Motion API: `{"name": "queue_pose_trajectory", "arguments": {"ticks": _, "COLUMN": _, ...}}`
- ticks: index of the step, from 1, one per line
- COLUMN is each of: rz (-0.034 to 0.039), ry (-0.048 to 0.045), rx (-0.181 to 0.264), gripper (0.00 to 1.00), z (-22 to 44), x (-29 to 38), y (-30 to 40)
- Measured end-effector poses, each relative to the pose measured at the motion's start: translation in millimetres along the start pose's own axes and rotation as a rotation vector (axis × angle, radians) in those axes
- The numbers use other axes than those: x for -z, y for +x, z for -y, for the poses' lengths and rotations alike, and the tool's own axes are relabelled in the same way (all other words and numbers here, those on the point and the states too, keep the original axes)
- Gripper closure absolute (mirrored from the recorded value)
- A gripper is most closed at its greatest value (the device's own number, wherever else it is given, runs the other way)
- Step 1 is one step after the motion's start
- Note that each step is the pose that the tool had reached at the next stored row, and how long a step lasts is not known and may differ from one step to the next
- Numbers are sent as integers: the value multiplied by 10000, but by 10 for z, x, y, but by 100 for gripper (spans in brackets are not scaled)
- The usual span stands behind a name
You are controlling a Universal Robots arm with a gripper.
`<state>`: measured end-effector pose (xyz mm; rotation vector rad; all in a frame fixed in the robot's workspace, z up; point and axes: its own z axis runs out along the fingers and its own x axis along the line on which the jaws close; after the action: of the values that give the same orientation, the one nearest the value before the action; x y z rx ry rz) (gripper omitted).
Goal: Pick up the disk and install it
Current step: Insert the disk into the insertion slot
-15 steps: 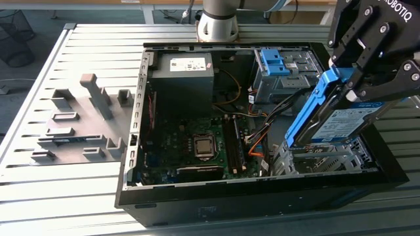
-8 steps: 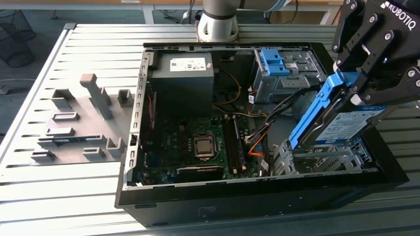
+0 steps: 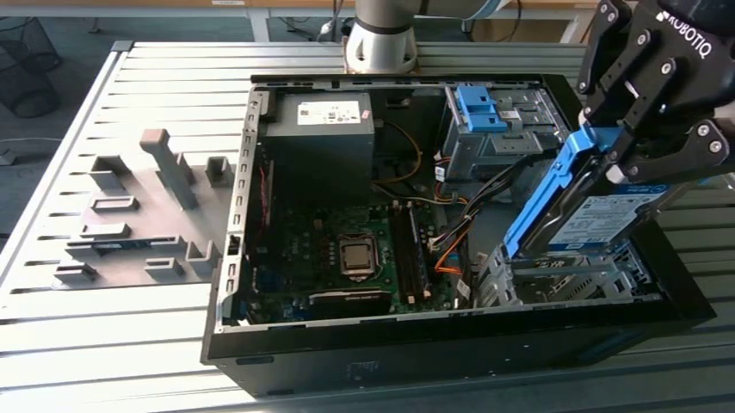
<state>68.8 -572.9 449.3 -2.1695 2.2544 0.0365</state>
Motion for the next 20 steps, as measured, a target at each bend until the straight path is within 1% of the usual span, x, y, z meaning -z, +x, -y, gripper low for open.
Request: {"name": "queue_pose_trajectory", "arguments": {"ticks": 20, "rz": -3, "ry": 7, "rx": -252, "gripper": 64, "z": 6, "x": -150, "y": 3}}
